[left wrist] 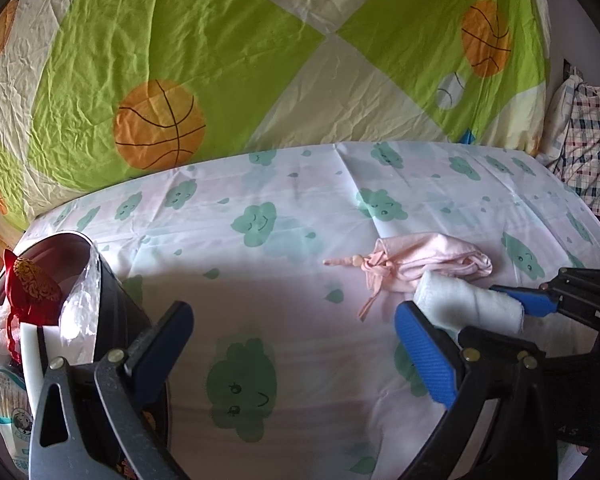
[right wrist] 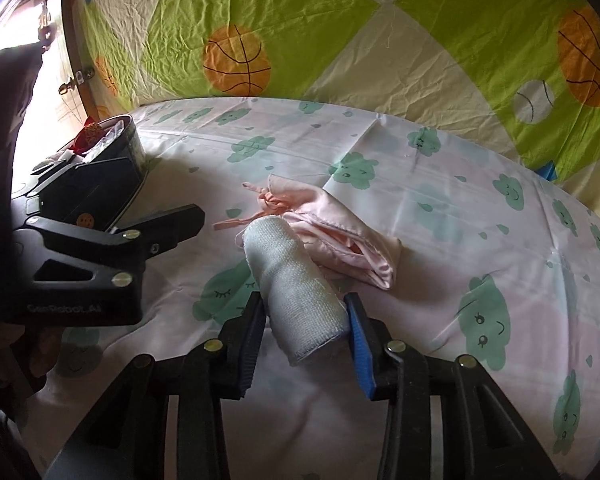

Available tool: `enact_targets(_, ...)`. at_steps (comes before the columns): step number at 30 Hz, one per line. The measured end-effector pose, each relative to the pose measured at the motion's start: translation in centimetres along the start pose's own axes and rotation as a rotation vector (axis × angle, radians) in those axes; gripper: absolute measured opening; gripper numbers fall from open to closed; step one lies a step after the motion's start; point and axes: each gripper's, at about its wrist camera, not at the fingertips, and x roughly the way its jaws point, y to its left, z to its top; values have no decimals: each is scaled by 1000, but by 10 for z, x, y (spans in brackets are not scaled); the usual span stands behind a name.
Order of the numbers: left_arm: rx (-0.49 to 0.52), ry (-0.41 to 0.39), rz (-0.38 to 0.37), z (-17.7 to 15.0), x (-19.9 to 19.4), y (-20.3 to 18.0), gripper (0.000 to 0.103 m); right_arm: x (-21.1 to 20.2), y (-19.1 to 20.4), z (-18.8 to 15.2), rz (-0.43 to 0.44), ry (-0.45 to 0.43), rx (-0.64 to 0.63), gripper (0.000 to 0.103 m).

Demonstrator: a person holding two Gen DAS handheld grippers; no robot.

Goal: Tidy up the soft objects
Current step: 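Grasp the white rolled towel with the right gripper while the left gripper grasps the pink cloth bag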

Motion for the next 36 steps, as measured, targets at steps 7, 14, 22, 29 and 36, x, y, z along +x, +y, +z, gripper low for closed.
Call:
enact_targets(7, -7, 16, -14, 4, 3, -6, 102, -29, -14, -2, -40, -157, 111, 42)
enact_targets(14, 52, 25, -64, 13, 12, -40, 102, -49, -37, -7, -160, -261, 230, 42)
enact_targets(22, 62, 25, -168, 29, 29, -66, 102, -55, -60, -12, -226, -276, 345, 42)
enact_targets(29, 81, 49, -188, 35, 44, -76, 102, -56, -58, -13, -244, -277, 345, 42)
enact_targets(36, 104, 80, -217, 35, 54, -82, 87, -53, -58, -12, -241, -258, 345, 42)
